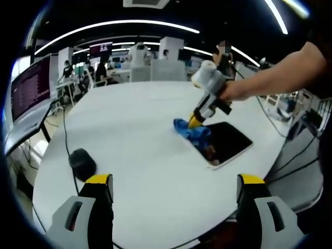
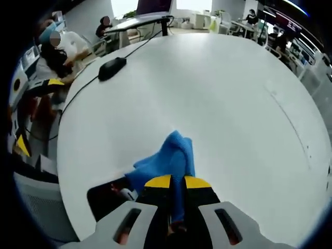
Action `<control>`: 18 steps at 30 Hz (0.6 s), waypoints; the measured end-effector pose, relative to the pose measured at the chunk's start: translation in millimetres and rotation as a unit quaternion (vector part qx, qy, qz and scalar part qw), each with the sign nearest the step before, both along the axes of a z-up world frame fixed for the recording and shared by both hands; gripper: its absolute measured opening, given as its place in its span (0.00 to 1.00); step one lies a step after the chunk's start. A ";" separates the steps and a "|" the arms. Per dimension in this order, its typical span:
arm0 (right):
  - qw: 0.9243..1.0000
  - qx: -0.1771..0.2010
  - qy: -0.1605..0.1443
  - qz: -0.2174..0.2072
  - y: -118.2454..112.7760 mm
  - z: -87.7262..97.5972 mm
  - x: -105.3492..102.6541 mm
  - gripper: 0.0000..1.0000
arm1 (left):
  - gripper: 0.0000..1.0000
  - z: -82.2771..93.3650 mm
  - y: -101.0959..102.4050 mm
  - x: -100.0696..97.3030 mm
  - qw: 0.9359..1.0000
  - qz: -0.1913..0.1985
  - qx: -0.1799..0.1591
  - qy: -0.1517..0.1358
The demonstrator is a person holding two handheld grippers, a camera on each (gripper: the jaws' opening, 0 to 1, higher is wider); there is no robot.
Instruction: Wipe the mirror surface with the cleaning cloth until all visible marks leave the cleaned area.
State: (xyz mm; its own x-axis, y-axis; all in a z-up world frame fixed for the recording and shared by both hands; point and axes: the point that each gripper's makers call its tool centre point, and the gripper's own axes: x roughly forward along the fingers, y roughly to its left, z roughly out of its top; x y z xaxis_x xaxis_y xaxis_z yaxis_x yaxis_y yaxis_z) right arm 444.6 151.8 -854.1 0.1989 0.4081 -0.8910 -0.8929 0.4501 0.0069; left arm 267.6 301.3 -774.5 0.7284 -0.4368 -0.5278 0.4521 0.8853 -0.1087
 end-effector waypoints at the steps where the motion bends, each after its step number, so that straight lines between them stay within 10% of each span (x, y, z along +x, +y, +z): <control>1: 1.000 -0.001 0.000 0.000 -1.6 0.3 -0.3 0.03 | 0.99 0.3 -0.1 0.1 1.000 0.000 0.000 0.000; 18: 1.000 -0.009 -0.003 -0.012 -20.7 1.1 0.0 0.03 | 0.99 4.2 -4.5 -0.2 1.000 -0.002 0.001 -0.004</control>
